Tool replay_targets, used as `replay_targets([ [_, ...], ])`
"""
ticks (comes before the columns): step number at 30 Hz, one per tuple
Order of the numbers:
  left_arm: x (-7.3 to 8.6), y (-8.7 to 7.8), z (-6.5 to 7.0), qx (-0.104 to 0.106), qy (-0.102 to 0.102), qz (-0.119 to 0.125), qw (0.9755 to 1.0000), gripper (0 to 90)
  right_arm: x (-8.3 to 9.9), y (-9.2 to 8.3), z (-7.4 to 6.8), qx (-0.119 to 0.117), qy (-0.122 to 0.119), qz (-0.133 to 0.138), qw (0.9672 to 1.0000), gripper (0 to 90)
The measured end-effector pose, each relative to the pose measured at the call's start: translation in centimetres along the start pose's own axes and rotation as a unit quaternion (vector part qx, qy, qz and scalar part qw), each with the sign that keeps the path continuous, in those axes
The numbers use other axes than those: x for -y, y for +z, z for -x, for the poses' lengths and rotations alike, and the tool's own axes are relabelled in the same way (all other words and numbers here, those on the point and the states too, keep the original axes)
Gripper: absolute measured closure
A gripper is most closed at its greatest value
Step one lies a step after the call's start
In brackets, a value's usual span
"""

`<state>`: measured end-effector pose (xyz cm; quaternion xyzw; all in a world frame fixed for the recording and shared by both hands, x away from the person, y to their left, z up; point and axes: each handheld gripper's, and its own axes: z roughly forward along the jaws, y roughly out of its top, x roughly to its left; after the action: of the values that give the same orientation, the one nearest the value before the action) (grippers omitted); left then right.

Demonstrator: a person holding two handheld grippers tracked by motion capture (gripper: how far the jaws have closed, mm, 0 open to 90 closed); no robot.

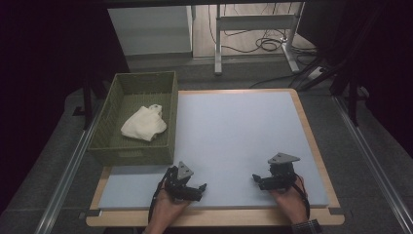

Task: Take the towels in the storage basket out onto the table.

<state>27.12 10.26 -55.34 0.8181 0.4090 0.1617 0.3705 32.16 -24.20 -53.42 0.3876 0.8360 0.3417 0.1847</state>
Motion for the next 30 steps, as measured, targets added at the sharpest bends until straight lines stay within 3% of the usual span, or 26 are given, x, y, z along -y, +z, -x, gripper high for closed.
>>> replay_targets([
  [10, -0.32, 0.04, -0.05, 0.002, 0.002, -0.011, 0.9999, 4.6, 0.00, 0.00, 0.00, 0.000, 0.000, 0.000, 1.0000, 6.5],
  [30, -0.38, 0.04, -0.12, 0.006, 0.001, -0.010, 0.9999, 4.9, 0.00, 0.00, -0.02, 0.000, -0.001, 0.000, 1.0000, 6.4],
])
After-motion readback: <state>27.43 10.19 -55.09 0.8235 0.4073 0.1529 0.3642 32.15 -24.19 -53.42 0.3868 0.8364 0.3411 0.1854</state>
